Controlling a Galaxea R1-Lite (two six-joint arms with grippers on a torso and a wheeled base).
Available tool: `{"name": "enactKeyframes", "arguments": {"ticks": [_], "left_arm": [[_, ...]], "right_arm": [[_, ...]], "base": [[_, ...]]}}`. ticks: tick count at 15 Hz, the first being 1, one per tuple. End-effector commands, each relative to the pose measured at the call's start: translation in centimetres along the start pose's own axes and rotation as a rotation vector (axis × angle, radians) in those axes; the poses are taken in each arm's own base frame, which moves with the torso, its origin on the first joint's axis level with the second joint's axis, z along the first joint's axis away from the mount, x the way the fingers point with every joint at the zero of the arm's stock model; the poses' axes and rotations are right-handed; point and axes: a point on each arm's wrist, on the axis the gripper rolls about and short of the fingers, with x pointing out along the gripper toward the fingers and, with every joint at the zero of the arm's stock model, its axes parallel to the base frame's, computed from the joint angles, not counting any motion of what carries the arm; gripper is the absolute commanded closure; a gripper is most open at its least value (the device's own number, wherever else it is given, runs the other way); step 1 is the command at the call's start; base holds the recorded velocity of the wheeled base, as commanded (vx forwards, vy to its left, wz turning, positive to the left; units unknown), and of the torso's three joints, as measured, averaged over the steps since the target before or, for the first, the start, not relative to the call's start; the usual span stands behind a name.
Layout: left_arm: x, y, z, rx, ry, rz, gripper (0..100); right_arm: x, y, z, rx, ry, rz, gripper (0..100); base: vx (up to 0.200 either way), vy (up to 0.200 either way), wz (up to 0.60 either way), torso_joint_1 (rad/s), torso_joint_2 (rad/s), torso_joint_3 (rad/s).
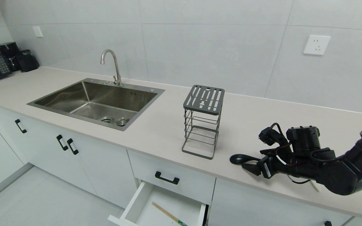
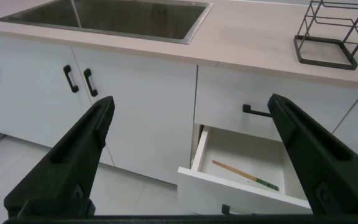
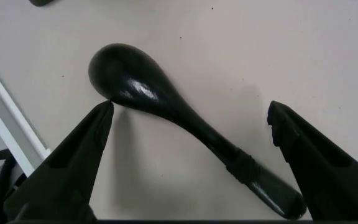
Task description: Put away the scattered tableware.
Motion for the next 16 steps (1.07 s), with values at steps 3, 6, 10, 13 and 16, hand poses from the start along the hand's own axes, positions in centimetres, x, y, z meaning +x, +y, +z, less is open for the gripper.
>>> {"name": "enactKeyframes", "arguments": {"ticks": [3,6,10,13,16], "left_arm": [[0.0,0.0,0.0,0.0,0.002,0.0,0],[0.0,0.0,0.0,0.0,0.002,0.0,0],[0.0,0.0,0.0,0.0,0.002,0.0,0],[0.0,0.0,0.0,0.0,0.002,0.0,0],[0.0,0.0,0.0,0.0,0.002,0.0,0]], "right_arm": [[1.2,-0.1,-0.6,0.004,0.026,0.01,0],[1.3,-0.1,-0.8,-0.014,0.034,0.013,100],[1.2,-0.1,-1.1,-0.023,0.044,0.012,100],[1.0,0.0,-1.1,-0.024,0.043,0.008,100],[-0.9,0.2,0.1,-0.037,-0.009,-0.007,100]], "base": [[0.0,0.0,0.0,0.0,0.0,0.0],[0.0,0.0,0.0,0.0,0.0,0.0],[0.0,0.0,0.0,0.0,0.0,0.0],[0.0,0.0,0.0,0.0,0.0,0.0],[0.0,0.0,0.0,0.0,0.0,0.0]]}}
